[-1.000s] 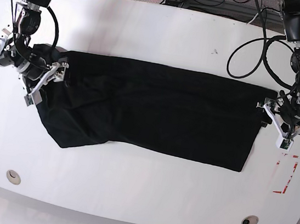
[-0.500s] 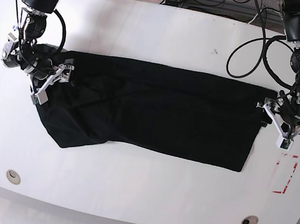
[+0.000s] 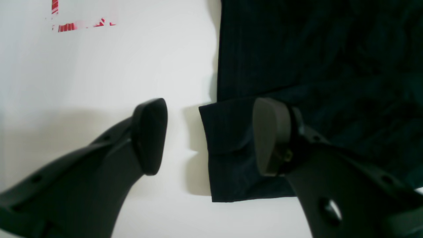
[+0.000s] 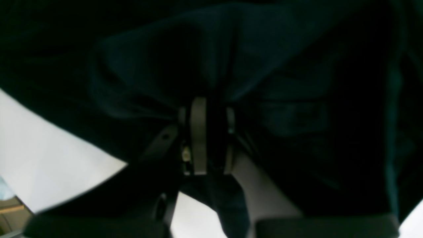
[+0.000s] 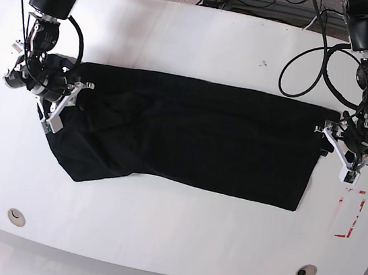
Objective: Layout the t-shirt on the table in an organized manner, then fold the t-shirt properly
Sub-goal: 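Grasp the shirt edge with the right gripper and pull it outward, then release and regrasp the shirt corner with the right gripper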
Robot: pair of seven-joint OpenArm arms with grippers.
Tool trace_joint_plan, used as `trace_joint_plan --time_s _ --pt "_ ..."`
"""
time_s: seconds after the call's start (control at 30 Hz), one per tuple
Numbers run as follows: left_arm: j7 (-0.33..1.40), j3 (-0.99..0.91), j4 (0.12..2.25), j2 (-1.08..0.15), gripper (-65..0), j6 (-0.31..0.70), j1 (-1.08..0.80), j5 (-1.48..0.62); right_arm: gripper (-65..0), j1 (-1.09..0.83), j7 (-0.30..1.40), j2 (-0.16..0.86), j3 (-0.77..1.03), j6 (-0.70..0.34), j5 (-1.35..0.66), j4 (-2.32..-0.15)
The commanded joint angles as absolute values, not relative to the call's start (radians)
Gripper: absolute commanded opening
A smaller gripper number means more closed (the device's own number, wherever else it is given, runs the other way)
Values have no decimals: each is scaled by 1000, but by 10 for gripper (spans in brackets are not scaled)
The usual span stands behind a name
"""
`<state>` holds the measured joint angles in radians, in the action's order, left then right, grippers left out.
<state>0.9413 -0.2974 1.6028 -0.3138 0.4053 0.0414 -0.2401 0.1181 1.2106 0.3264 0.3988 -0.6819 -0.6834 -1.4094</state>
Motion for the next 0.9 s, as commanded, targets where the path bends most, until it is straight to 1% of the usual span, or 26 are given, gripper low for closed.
trace_joint_plan --time_s 0.0,0.2,0.47,0.7,0.77,0.87 --pt "920 -302 1618 -331 -265 406 58 -245 -585 154 1208 331 404 -690 -702 -1434" --pt "920 -302 1618 -331 -265 406 58 -245 -585 216 1248 300 406 -690 -702 -1431" --pt "920 -302 1618 -332 -265 406 58 -245 -585 303 1247 275 406 -684 -693 -1419" --pt "920 -302 1616 -335 -265 406 58 -245 -577 389 1242 251 406 -684 -693 -1294" --pt "920 -302 1616 -335 -265 406 58 -245 -560 407 1230 249 406 -684 -693 -1253" --pt "920 -302 1616 -335 -265 406 58 -245 -465 443 1196 249 406 -682 -693 -1199"
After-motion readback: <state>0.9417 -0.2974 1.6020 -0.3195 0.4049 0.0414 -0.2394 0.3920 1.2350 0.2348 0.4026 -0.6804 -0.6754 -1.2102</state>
